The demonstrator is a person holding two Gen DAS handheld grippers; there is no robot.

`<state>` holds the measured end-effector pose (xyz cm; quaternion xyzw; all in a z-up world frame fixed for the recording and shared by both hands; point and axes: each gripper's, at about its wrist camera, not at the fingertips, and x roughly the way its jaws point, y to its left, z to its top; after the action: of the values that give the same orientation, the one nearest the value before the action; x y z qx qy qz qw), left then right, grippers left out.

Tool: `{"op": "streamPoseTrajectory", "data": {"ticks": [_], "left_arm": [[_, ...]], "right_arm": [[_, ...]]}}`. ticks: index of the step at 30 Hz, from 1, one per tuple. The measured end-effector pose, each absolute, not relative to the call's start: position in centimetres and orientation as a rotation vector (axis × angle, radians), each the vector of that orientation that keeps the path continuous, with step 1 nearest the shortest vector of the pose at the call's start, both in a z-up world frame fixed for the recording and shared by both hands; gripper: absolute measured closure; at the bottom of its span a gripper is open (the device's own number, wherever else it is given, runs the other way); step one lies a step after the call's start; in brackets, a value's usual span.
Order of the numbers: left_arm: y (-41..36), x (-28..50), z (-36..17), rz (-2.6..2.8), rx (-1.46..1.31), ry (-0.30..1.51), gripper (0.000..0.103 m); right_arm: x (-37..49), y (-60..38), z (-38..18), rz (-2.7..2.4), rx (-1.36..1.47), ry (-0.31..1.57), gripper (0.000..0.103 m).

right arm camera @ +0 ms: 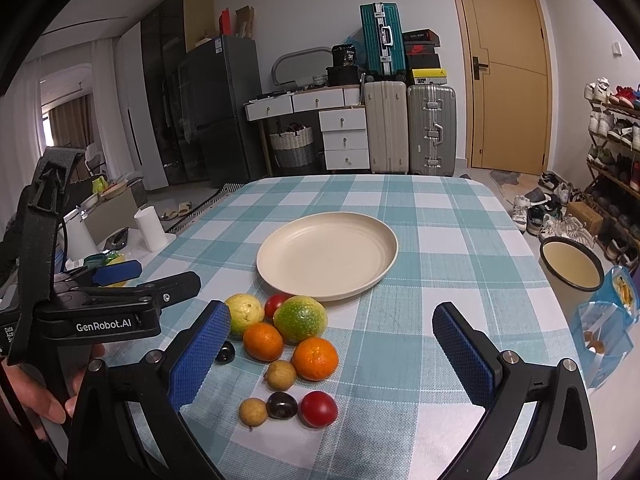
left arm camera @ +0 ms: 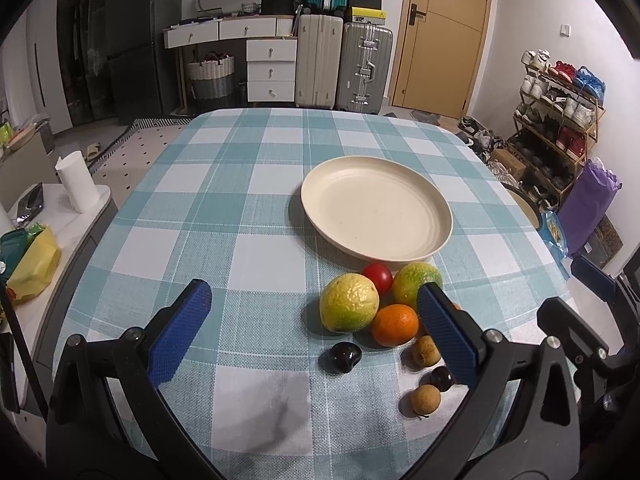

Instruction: Organize fruits

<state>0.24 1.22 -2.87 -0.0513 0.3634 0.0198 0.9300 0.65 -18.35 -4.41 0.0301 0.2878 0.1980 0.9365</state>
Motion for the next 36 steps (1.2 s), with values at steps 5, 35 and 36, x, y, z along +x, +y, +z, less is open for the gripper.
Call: {"op": "streamPoseTrajectory", "data": {"ticks": [5,35,36], "left_arm": [[1.8,1.2,-3.9,0.026,-0.134,0.777,0.001],[4.3,9.8,-11.8,-0.309,-0.41,1.04,0.04],[4.4,10.0,-11.9,-0.329,-0.42,1.045,0.048]], "right_arm": [[1.0,-18.4,-4.9,0.402,0.049,0.589,0.0],[7.3,-18.4,-8.9,0.448,0.113,0.647,0.0],[7.6,-18.4,-9.0,0.448,0.114,0.649,0.0]]}}
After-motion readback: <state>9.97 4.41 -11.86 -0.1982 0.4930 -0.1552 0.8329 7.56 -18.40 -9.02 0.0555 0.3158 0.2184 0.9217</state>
